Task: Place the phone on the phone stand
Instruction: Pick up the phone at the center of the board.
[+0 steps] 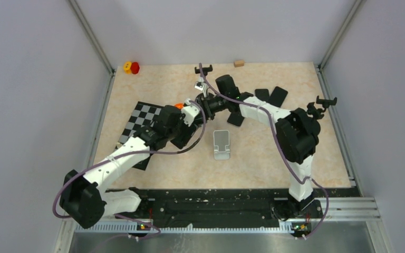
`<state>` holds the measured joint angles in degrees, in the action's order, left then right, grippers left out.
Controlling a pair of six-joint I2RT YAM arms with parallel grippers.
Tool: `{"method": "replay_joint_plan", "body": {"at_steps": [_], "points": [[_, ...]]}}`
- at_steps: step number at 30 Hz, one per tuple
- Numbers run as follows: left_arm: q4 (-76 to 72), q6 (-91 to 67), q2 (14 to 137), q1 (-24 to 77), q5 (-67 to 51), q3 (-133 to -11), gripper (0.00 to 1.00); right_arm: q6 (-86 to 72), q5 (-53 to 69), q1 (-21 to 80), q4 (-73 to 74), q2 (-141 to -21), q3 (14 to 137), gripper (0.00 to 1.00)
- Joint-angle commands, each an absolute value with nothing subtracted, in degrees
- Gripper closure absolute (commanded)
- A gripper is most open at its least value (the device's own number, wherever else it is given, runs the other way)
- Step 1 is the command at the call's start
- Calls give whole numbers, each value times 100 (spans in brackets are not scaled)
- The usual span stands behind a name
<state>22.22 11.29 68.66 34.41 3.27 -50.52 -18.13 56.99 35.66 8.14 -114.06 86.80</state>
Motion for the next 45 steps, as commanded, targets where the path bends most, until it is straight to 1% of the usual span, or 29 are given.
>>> {"method": "replay_joint_plan", "body": {"at_steps": [1,4,11,14,17,20,21,22,23,24,25,27,29,30,31,37,41,45], "points": [[1650,1182,6855,3548,622,-5080,100,-1861,5782,3730,709,-11556,9062,36],[1588,1211,6902,3608,742,-5065,100,-1873,5812,3790,748,-11640,9166,43],[1475,1256,7037,3751,1032,-5037,100,-1948,5893,3925,768,-11786,9328,66],[1459,1274,7088,3772,1114,-5033,100,-1943,5923,3954,802,-11758,9396,80],[1450,1274,7092,3782,1128,-5008,100,-1793,5836,3955,966,-11657,9451,100],[1478,1298,7011,3781,1023,-4989,100,-1572,5675,3948,1112,-11484,9422,100],[1507,1310,6971,3780,963,-4984,98,-1512,5637,3940,1156,-11426,9415,100],[1559,1309,6924,3782,894,-4983,94,-1448,5608,3921,1187,-11367,9413,100],[1604,1272,6862,3779,847,-4993,87,-1386,5577,3901,1222,-11300,9413,100],[1657,1261,6798,3779,743,-5002,75,-1304,5530,3871,1274,-11254,9417,100],[1706,1250,6715,3783,671,-5004,60,-1211,5487,3829,1336,-11212,9432,100],[1772,1238,6529,3774,584,-4980,35,-1035,5432,3727,1472,-11121,9466,100],[1782,1232,6311,3775,546,-4932,15,-839,5422,3598,1615,-11040,9514,100],[1793,1254,6192,3771,512,-4913,7,-719,5423,3535,1713,-10996,9555,100],[1824,1292,6085,3763,450,-4911,2,-611,5427,3461,1819,-10950,9595,100],[2231,1465,5643,3726,49,-5069,1,413,5507,3082,2781,-10622,9903,100],[2502,1429,5439,3701,-485,-5201,1,1125,5339,3015,3461,-10294,10039,100],[2678,1364,5296,3680,-975,-5320,1,1629,5133,3008,3838,-9857,9994,100]]}}
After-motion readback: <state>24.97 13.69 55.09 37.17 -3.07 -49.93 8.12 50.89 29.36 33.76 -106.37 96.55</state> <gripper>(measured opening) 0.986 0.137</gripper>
